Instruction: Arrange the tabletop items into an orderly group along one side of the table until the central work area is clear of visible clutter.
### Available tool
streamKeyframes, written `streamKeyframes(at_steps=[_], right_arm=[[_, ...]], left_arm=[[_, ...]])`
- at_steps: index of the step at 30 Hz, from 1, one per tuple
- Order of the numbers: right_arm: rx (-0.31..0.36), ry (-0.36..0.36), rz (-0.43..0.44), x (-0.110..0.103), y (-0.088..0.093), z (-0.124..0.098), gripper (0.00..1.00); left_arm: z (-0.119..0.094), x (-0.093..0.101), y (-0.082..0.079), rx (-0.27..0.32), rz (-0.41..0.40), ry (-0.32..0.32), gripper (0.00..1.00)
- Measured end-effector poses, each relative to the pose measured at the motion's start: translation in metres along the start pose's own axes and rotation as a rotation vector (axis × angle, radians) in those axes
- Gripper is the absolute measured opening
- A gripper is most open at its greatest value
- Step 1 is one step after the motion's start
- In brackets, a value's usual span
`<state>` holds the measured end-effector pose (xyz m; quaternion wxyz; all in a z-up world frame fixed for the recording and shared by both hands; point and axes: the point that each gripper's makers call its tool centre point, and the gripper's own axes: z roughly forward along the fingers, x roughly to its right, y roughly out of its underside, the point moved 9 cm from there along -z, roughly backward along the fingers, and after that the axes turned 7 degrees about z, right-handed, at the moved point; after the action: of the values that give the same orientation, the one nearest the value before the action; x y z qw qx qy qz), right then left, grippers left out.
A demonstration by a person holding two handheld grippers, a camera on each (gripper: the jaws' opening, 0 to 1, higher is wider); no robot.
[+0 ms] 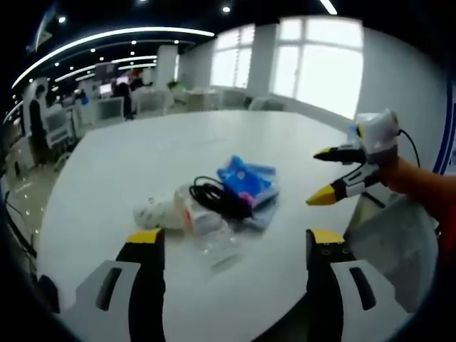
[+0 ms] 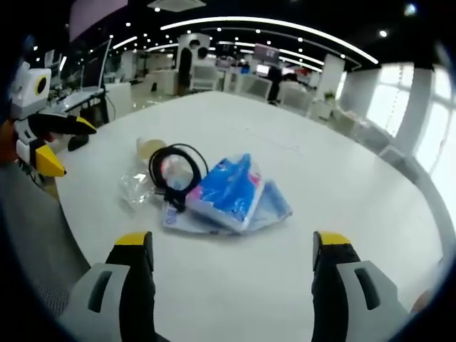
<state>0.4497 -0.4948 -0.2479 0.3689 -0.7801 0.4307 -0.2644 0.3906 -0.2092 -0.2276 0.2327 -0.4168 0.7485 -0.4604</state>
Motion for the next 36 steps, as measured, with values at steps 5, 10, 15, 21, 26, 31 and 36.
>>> streamKeyframes(at_steps=[5,10,15,21,26,31,36], right_arm=[[0.001,0.004,0.003,0.001,0.000,-0.001,0.91],[0.003,0.004,0.000,0.001,-0.001,-0.001,0.91],[0.007,0.006,0.003,0.001,-0.001,-0.002,0.90],[0.009,0.004,0.000,0.001,-0.002,-0.002,0.90],[0.007,0.002,-0.002,0.001,-0.002,-0.002,0.90],[0.005,0.000,-0.007,0.000,-0.002,-0.001,0.90],[0.009,0.003,-0.004,0.001,-0.002,-0.002,0.90]], left_arm=[[-0.004,-0.004,0.002,-0.006,-0.033,0.043,0.76],[-0.008,-0.014,-0.005,0.019,-0.004,0.046,0.72],[-0.009,-0.026,-0.007,0.038,0.016,0.053,0.72],[-0.006,-0.045,-0.006,0.031,0.094,0.078,0.70],[-0.001,-0.058,-0.003,0.050,0.139,0.099,0.70],[0.009,-0.079,-0.001,0.052,0.244,0.145,0.69],[0.018,-0.102,-0.007,0.063,0.320,0.165,0.69]])
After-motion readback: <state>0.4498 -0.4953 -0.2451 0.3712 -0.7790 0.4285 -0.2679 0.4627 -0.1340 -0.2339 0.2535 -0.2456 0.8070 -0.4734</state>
